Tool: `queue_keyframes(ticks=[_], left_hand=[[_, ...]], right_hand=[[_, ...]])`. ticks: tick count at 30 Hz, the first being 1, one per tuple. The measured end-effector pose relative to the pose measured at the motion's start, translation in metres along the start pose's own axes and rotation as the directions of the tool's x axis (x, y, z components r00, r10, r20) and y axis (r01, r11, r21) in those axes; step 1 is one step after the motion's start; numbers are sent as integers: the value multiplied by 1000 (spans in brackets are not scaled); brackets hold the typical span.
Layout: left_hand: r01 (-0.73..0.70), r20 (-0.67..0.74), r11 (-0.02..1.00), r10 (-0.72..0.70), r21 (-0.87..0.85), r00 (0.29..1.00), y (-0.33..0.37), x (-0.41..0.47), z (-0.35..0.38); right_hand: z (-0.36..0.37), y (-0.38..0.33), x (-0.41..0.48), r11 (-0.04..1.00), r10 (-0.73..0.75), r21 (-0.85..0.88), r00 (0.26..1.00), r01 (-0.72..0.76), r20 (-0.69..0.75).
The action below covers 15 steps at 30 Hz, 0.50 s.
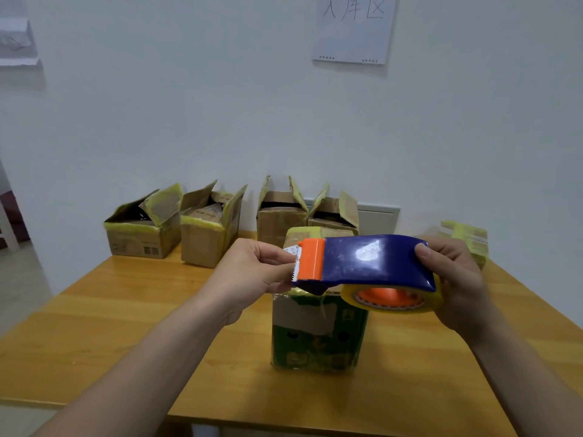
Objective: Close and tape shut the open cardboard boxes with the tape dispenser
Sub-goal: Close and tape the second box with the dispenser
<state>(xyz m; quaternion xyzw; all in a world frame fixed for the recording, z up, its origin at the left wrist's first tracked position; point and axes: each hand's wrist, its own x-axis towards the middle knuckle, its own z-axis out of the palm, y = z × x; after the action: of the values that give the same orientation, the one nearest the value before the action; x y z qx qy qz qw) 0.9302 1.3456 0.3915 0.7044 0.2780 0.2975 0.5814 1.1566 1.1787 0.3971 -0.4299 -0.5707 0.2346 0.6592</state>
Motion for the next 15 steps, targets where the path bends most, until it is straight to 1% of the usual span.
queue_keyframes(ticks=[6, 9, 12, 15], left_hand=[[55, 60, 998, -54, -7, 997, 1, 0, -5], [58, 81, 998, -56, -15, 995, 4, -1, -10], [56, 41, 998, -54, -33, 998, 0, -3, -22], [44, 14, 998, -45, 41, 999, -7, -5, -26]], right_hand=[[-5, -5, 1, 995, -33, -88, 998, 37, 45], [-7, -7, 2, 992, -30, -122, 998, 38, 63], [-14, -13, 0, 990, -20, -136, 999, 26, 46], [-21, -19, -2, 980, 9, -199, 1000, -4, 22]])
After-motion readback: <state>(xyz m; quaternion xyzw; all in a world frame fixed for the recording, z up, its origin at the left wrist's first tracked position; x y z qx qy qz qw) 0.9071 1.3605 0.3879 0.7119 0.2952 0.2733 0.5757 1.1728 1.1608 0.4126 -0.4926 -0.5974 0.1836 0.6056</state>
